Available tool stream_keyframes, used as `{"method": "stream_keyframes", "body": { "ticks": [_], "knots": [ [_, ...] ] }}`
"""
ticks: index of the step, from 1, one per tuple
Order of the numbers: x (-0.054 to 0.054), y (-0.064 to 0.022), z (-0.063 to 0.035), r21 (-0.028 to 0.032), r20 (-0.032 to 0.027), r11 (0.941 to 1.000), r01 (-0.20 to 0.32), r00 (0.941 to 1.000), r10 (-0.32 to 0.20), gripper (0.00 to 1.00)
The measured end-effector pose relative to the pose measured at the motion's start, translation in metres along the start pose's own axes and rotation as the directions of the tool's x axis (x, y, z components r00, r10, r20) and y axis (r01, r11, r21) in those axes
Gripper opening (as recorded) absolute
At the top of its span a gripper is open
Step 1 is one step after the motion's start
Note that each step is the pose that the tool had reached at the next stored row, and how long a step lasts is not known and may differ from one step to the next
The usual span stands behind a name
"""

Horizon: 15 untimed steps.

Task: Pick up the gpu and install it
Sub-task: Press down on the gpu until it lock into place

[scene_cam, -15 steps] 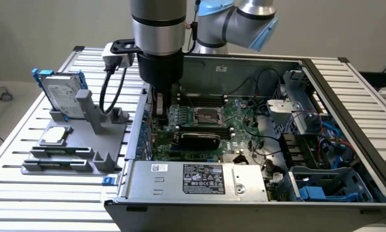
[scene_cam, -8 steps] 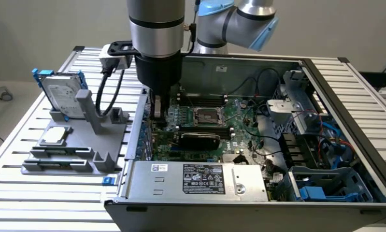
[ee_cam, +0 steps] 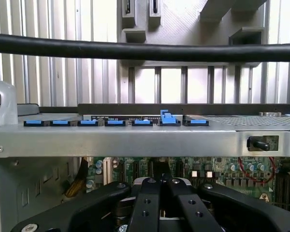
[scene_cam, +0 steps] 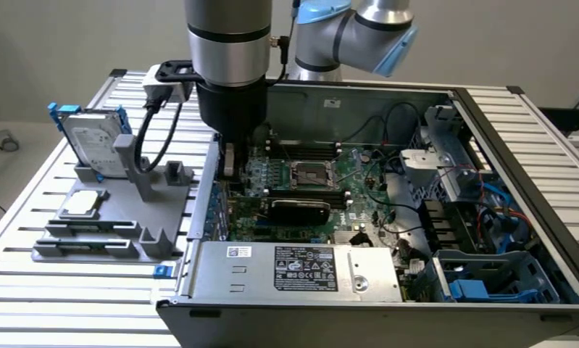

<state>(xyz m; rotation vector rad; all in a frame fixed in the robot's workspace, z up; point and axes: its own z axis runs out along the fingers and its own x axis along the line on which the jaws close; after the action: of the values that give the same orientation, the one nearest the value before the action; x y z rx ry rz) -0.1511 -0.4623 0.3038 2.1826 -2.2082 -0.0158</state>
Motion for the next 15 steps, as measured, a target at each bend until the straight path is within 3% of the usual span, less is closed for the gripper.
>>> {"method": "stream_keyframes", "body": {
  "ticks": [15],
  "knots": [
    [0.0,0.0038,0.0003,-0.002,0.0026,0.9972,-0.075,0.9972,0.075,0.11]
  ]
}}
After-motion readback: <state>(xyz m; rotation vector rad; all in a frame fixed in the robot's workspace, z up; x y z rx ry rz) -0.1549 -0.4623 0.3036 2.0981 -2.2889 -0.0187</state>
